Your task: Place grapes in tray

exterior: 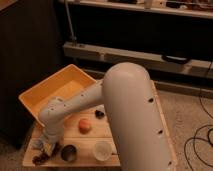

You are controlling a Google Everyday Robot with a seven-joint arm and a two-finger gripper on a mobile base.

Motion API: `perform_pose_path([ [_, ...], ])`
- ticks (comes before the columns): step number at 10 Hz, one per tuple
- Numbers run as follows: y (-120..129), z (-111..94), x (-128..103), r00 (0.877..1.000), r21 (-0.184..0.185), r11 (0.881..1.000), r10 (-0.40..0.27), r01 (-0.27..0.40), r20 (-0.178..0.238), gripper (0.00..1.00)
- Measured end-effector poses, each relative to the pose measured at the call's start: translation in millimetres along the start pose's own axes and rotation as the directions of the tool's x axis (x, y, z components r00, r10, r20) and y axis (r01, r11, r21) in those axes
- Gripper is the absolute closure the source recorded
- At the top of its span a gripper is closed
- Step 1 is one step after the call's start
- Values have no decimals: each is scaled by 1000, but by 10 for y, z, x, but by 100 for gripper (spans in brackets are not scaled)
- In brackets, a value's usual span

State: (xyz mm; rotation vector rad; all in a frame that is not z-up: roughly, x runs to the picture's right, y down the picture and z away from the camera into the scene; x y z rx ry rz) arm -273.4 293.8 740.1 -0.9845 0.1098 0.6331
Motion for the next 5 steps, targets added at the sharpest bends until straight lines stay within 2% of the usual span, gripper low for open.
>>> perform_pose_path([
  [2,1,-15,-2,1000,17,1000,13,-13,-4,89],
  [3,2,-48,-3,1000,15,1000,20,-20,14,97],
  [4,34,-135,-10,999,20,1000,21,-22,40,100],
  [5,77,-275,-16,998,41,999,24,-27,66,100],
])
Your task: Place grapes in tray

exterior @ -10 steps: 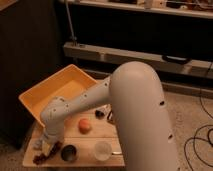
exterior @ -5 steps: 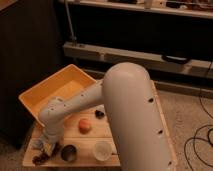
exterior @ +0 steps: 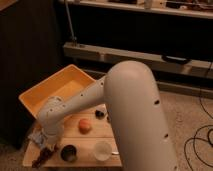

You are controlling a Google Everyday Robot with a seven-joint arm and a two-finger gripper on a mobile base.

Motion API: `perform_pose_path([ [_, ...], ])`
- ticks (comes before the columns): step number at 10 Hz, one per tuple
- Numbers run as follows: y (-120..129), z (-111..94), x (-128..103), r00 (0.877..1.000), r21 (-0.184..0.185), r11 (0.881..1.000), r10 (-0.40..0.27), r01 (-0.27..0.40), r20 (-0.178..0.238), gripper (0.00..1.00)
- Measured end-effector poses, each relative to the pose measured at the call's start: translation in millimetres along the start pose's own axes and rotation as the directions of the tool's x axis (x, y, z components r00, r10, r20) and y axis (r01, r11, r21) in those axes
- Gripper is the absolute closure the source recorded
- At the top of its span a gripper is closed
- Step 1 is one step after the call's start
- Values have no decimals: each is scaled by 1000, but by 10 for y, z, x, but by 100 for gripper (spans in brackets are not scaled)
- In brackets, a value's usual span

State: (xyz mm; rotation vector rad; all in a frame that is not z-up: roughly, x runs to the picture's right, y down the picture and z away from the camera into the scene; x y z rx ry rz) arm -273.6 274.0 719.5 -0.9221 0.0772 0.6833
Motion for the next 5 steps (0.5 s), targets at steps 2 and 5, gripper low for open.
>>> perform_pose_path([
  [2,59,-433,-45,998,26,1000,12,-13,62,100],
  [5,196,-1230,-184,987,56,998,21,-30,161,100],
])
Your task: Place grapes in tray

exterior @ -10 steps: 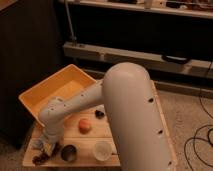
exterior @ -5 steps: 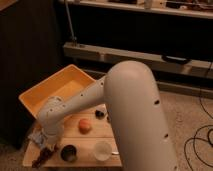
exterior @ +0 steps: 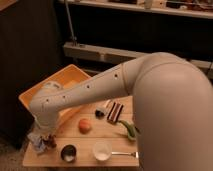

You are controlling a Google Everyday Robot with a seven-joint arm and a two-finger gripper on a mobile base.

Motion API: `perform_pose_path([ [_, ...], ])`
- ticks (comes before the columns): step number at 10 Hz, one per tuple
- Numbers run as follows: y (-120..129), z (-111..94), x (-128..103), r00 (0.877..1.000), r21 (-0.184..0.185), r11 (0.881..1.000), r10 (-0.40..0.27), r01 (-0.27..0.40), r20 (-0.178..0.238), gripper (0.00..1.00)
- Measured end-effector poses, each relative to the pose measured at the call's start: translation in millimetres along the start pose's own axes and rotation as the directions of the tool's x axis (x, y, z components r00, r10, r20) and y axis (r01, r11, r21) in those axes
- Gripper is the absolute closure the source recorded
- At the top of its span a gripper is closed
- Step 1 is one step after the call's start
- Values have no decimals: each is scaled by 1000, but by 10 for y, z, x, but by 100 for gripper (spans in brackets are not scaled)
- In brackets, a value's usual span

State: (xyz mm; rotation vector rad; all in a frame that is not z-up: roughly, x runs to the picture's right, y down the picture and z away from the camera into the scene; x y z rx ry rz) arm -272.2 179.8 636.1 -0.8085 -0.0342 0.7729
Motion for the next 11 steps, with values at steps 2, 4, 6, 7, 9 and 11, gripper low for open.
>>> perform_pose_path([
  [2,47,-387,-193,999,22,1000,2,-3,48,100],
  [4,151,-807,-443,994,41,999,-11,6,113,100],
  [6,138,-851,-458,993,46,999,-9,4,119,100],
  [7,153,-843,-461,993,45,999,-12,7,118,100],
  [9,137,-843,-456,993,47,999,-9,4,114,100],
  [11,97,-785,-430,995,63,997,40,-46,93,100],
])
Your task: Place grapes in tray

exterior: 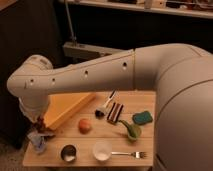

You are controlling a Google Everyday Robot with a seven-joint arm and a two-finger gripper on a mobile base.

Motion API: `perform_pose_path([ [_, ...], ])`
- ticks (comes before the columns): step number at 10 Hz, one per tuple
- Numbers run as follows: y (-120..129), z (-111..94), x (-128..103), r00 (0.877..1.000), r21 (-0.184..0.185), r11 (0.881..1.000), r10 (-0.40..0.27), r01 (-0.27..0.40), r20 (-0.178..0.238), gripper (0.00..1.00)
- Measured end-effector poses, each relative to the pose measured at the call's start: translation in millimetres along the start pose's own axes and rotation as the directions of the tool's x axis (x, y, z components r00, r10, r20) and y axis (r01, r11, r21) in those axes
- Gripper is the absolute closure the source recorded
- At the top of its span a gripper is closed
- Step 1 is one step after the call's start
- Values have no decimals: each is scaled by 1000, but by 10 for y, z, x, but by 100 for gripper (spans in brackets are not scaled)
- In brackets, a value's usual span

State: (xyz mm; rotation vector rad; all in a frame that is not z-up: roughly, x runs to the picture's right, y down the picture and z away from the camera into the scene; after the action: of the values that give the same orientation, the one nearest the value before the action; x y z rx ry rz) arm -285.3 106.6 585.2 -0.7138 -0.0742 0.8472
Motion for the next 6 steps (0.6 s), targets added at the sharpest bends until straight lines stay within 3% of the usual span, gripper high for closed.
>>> perform_pose_path([
  [3,-483,48,-42,995,51,994,97,-97,-1,100],
  [6,-1278,11,-147,979,85,975,205,-206,26,100],
])
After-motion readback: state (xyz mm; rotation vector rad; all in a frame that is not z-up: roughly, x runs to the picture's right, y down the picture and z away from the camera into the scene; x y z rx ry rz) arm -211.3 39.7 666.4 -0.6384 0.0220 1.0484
